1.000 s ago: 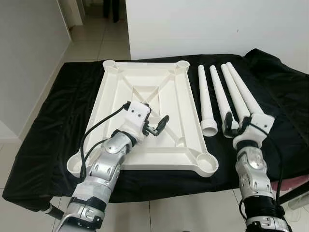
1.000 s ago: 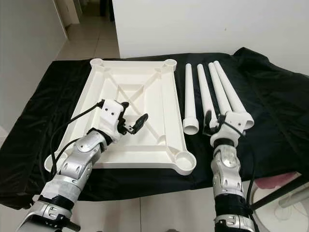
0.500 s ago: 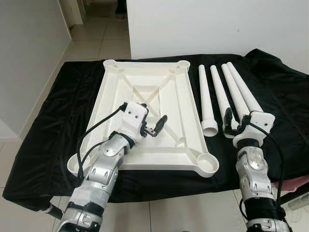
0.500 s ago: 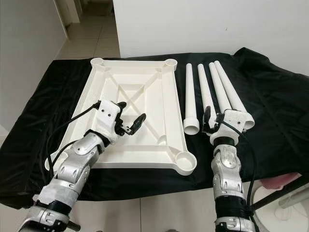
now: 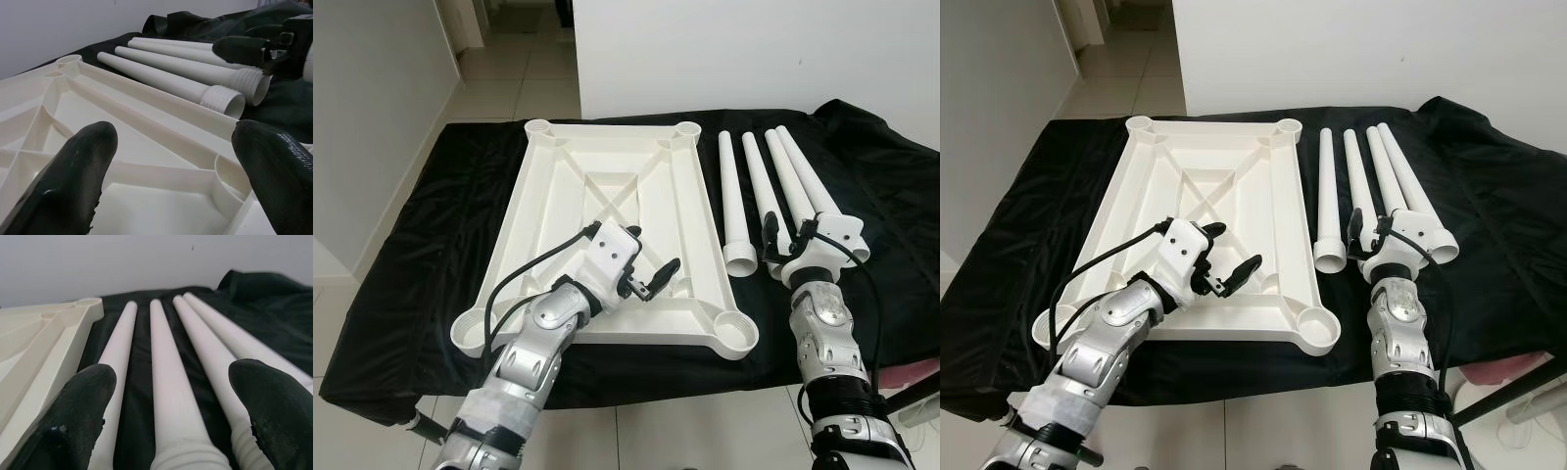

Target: Building children table

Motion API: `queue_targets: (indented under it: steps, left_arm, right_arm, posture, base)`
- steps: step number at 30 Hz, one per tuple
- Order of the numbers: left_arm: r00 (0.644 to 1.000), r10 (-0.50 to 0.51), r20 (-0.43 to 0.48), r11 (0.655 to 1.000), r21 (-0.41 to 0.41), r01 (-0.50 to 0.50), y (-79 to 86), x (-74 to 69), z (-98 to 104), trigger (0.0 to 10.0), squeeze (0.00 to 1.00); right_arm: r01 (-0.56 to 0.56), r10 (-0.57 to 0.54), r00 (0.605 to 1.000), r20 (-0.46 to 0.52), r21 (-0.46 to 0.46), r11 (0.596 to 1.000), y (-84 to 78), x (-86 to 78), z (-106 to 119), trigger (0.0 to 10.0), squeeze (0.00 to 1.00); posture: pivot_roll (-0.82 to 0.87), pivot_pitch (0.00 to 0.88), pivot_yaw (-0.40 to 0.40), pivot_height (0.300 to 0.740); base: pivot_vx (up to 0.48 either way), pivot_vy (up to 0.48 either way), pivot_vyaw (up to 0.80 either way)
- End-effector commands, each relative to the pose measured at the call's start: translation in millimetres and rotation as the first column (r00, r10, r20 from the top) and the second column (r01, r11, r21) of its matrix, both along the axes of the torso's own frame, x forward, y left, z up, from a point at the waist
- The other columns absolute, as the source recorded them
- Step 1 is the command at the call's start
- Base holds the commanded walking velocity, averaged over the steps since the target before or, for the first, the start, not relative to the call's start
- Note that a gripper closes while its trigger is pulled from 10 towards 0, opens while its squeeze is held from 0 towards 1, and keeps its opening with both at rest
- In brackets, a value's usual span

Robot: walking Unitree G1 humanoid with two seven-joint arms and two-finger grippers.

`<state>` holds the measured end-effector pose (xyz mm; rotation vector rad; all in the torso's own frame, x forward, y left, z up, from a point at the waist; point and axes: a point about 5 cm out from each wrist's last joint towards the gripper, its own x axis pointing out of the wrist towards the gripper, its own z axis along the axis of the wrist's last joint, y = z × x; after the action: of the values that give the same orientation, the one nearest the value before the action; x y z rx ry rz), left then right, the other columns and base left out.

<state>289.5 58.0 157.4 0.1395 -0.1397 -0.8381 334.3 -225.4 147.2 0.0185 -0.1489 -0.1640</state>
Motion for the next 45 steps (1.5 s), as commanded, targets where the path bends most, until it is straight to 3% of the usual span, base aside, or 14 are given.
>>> queue_targets:
  steps: [1,14,25,34,35,36,37,38,39,41,42,43,44,45]
  left_arm:
    - [1.0,0.002,-0.021,1.0,0.007,-0.001,2.5,-2.4,-2.0,10.0,0.0]
    - [0.998,0.002,-0.055,1.0,0.011,-0.001,5.9,-12.1,-2.7,10.0,0.0]
    - [0.998,0.027,-0.052,1.0,0.0,-0.027,8.6,-9.1,5.8,10.0,0.0]
    - [0.998,0.038,-0.052,0.999,-0.005,-0.038,8.5,-8.6,7.6,10.0,0.0]
    - [0.998,0.038,-0.053,0.999,-0.006,-0.039,7.8,-7.7,7.9,10.0,0.0]
    - [0.998,0.039,-0.051,0.999,-0.009,-0.039,7.2,-6.6,9.0,10.0,0.0]
    - [0.998,0.039,-0.05,0.999,-0.011,-0.039,6.8,-5.7,9.6,10.0,0.0]
    - [0.998,0.041,-0.049,0.999,-0.012,-0.042,6.7,-4.4,10.1,10.0,0.0]
    - [0.998,0.043,-0.049,0.999,-0.013,-0.043,6.8,-3.7,10.8,10.0,0.0]
    - [0.998,0.044,-0.049,0.999,-0.013,-0.044,6.9,-3.2,11.1,10.0,0.0]
    - [0.998,0.046,-0.053,0.999,-0.014,-0.046,7.2,-2.4,11.2,10.0,0.0]
    - [0.997,0.049,-0.058,0.999,-0.014,-0.05,7.1,-1.3,11.1,10.0,0.0]
    - [0.997,0.051,-0.058,0.999,-0.013,-0.052,7.0,-0.3,11.2,10.0,0.0]
    - [0.997,0.052,-0.06,0.999,-0.012,-0.053,6.7,0.6,11.4,10.0,0.0]
  right_arm:
    - [-0.027,0.028,0.999,-0.046,0.023,0.999,5.0,2.4,-6.8,10.0,0.0]
    - [-0.057,0.072,0.977,-0.201,0.08,0.995,3.4,-1.6,-34.1,10.0,0.0]
    - [-0.072,0.088,0.947,-0.309,0.062,0.995,-7.7,-4.4,-39.9,10.0,0.0]
    - [-0.081,0.097,0.934,-0.344,0.061,0.995,-10.1,-5.9,-43.2,10.0,0.0]
    - [-0.082,0.1,0.931,-0.351,0.065,0.995,-9.7,-4.8,-44.4,8.7,0.0]
    - [-0.093,0.108,0.934,-0.341,0.058,0.994,-8.2,-3.1,-44.1,4.8,0.0]
    - [-0.101,0.112,0.936,-0.333,0.052,0.994,-7.2,-1.8,-43.9,4.8,0.0]
    - [-0.094,0.107,0.939,-0.328,0.054,0.994,-6.8,-0.1,-43.8,1.1,0.0]
    - [-0.092,0.101,0.943,-0.317,0.043,0.995,-6.5,1.6,-42.0,2.6,0.0]
    - [-0.089,0.096,0.945,-0.312,0.036,0.995,-6.4,2.7,-40.7,2.6,0.0]
    - [-0.091,0.099,0.943,-0.318,0.041,0.995,-5.6,4.3,-40.4,4.4,0.0]
    - [-0.093,0.098,0.944,-0.314,0.03,0.995,-5.1,6.0,-38.9,7.8,0.0]
    - [-0.105,0.109,0.944,-0.311,0.029,0.994,-3.2,8.1,-37.8,10.0,0.0]
    - [-0.109,0.113,0.942,-0.317,0.029,0.994,-2.4,9.7,-37.3,10.0,0.0]
  posture:
    - [-0.01,0.073,0.013,0.74]
    - [0.01,0.108,0.016,0.74]
    - [0.03,0.09,0.008,0.74]
    - [0.03,0.075,0.008,0.74]
    - [0.03,0.063,0.007,0.74]
    - [0.03,0.06,0.008,0.74]
    - [0.03,0.058,0.009,0.74]
    - [0.03,0.049,0.011,0.74]
    - [0.03,0.049,0.011,0.74]
    - [0.03,0.049,0.011,0.74]
    - [0.03,0.041,0.012,0.74]
    - [0.03,0.033,0.012,0.74]
    - [0.03,0.029,0.011,0.74]
    - [0.03,0.023,0.011,0.74]
  base:
    - [0.0,0.0,0.0]
    - [0.0,0.0,0.0]
    - [0.0,0.0,0.0]
    - [0.0,0.0,0.0]
    - [0.0,0.0,0.0]
    - [0.0,0.0,0.0]
    - [0.0,0.0,0.0]
    - [0.0,0.0,0.0]
    - [0.0,0.0,0.0]
    - [0.0,0.0,0.0]
    - [0.0,0.0,0.0]
    - [0.0,0.0,0.0]
    - [0.0,0.0,0.0]
    - [0.0,0.0,0.0]
